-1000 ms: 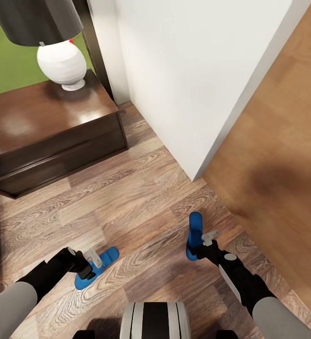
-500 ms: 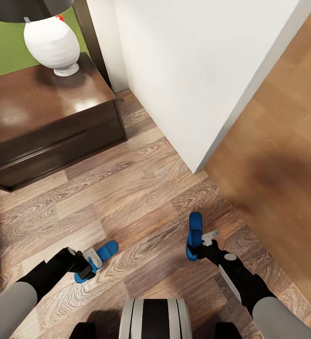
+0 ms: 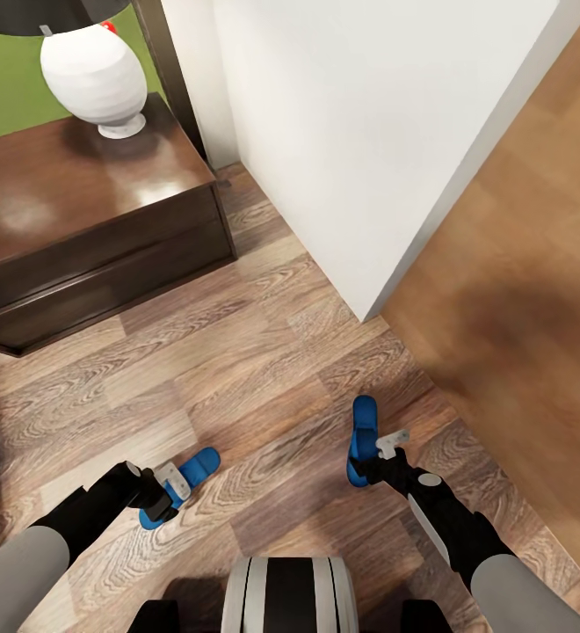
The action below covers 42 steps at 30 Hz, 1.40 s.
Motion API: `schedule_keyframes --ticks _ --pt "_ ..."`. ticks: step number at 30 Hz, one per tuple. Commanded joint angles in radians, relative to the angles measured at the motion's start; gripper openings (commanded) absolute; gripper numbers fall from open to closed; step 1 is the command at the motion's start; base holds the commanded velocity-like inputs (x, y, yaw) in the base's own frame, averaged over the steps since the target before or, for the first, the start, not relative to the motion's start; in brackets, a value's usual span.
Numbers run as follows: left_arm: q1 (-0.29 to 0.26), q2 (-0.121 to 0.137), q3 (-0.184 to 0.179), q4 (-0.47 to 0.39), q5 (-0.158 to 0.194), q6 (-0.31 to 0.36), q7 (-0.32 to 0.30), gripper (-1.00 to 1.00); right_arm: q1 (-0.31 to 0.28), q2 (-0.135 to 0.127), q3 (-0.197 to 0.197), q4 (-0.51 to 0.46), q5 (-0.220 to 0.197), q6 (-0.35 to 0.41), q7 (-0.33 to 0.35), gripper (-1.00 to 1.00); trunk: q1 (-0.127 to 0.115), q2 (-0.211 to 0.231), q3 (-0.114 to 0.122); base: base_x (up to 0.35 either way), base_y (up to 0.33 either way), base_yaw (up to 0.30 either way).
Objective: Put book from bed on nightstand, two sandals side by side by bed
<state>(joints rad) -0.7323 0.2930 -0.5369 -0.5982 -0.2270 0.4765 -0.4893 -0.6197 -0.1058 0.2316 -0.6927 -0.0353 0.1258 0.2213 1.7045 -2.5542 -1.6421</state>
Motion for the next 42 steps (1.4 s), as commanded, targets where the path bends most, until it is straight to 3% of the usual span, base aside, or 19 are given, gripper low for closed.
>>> schedule_keyframes --ticks 1,8,9,21,42 --pt "0.0 0.0 0.0 0.0 0.0 0.0 0.0 1.0 0.0 0.0 0.0 0.0 0.0 0.0 0.0 -1.0 0.0 0.0 -0.004 0.0 0.0 0.0" --pt "-0.001 0.0 0.0 0.0 0.0 0.001 0.0 1.0 0.0 0.0 0.0 0.0 0.0 0.0 0.0 -1.0 0.001 0.0 -0.008 0.0 0.0 0.0" --pt "0.0 0.0 0.0 0.0 0.0 0.0 -0.001 -1.0 0.0 0.0 0.0 -0.001 0.0 0.0 0.0 -1.0 0.001 0.0 -0.008 0.0 0.0 0.0" --pt "0.0 0.0 0.001 0.0 0.0 0.001 -0.002 -1.0 0.0 0.0 0.0 0.0 0.0 0.0 0.0 -1.0 0.001 0.0 -0.008 0.0 0.0 0.0" --pt "0.0 -0.001 0.0 0.0 0.0 0.004 -0.001 -1.0 0.0 0.0 0.0 0.0 0.0 0.0 0.0 -1.0 -0.009 0.004 0.073 0.0 0.0 0.0"
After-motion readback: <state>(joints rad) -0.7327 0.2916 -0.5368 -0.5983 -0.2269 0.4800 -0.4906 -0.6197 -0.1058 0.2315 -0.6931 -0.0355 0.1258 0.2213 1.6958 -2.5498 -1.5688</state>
